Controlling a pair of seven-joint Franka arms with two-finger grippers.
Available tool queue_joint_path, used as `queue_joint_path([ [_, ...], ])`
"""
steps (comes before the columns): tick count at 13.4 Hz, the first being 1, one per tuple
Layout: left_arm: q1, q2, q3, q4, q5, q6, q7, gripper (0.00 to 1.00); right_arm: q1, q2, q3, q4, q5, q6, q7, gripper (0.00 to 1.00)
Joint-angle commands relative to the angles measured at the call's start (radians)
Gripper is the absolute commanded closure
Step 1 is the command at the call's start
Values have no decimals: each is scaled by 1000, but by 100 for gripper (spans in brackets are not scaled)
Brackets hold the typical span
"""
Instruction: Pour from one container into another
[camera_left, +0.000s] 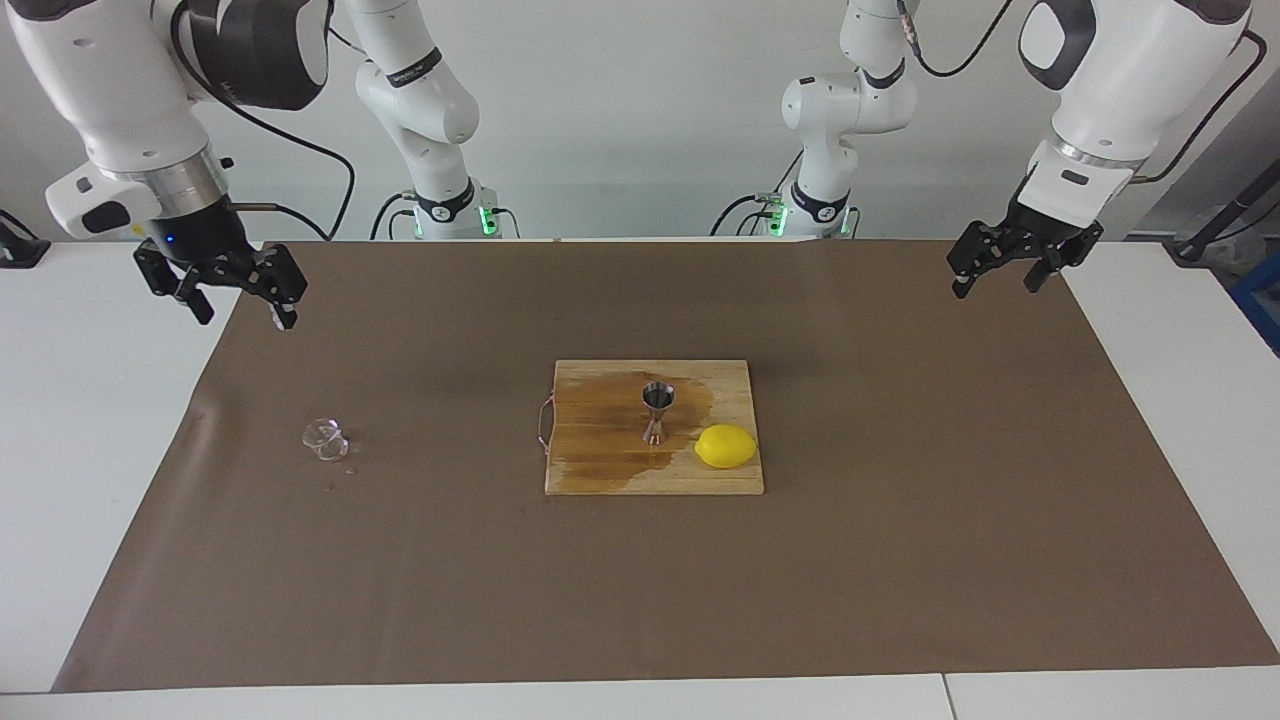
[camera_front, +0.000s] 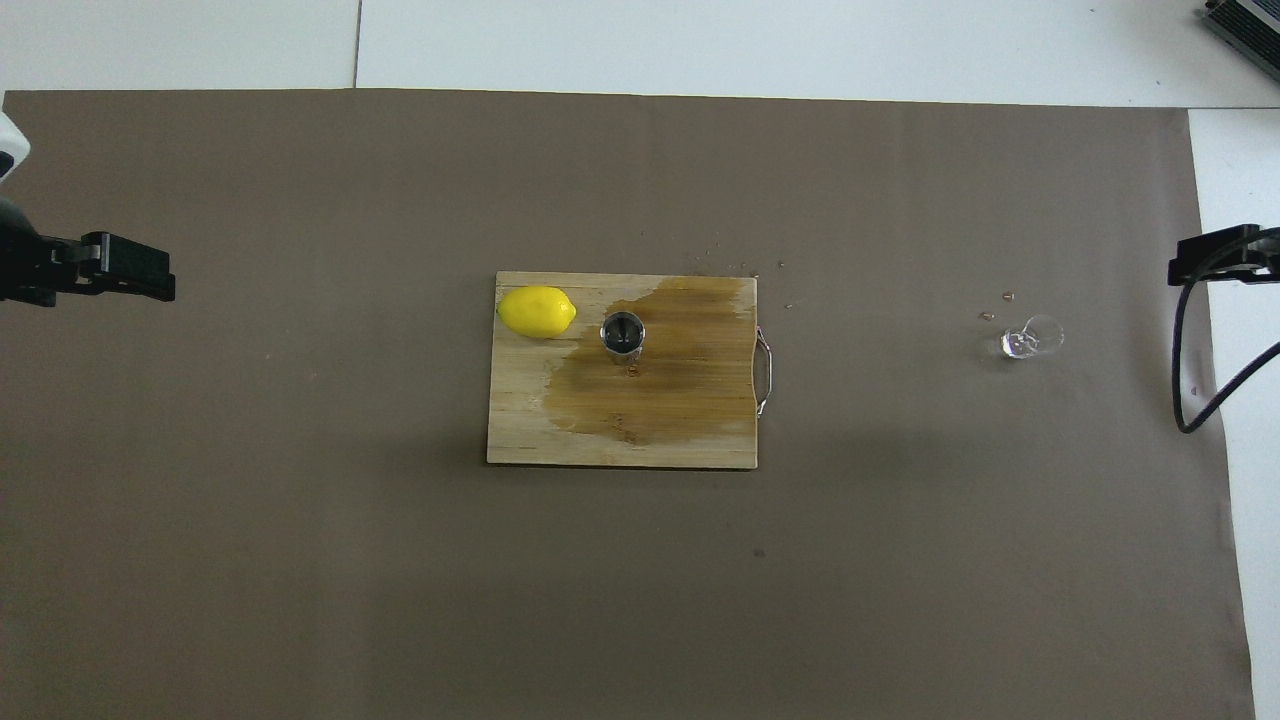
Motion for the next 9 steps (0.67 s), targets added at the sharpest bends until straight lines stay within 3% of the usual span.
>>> queue_joint_path([
  [1, -7, -15, 8, -11, -8, 10, 15, 0, -16, -16, 14, -15, 18, -43, 29, 0],
  [7, -8, -15, 5, -11, -8, 11, 14, 0, 4, -54, 2, -12, 32, -141, 65, 0],
  [9, -7, -15, 5, -11, -8, 11, 14, 0, 73, -104, -65, -36, 32, -137, 75, 0],
])
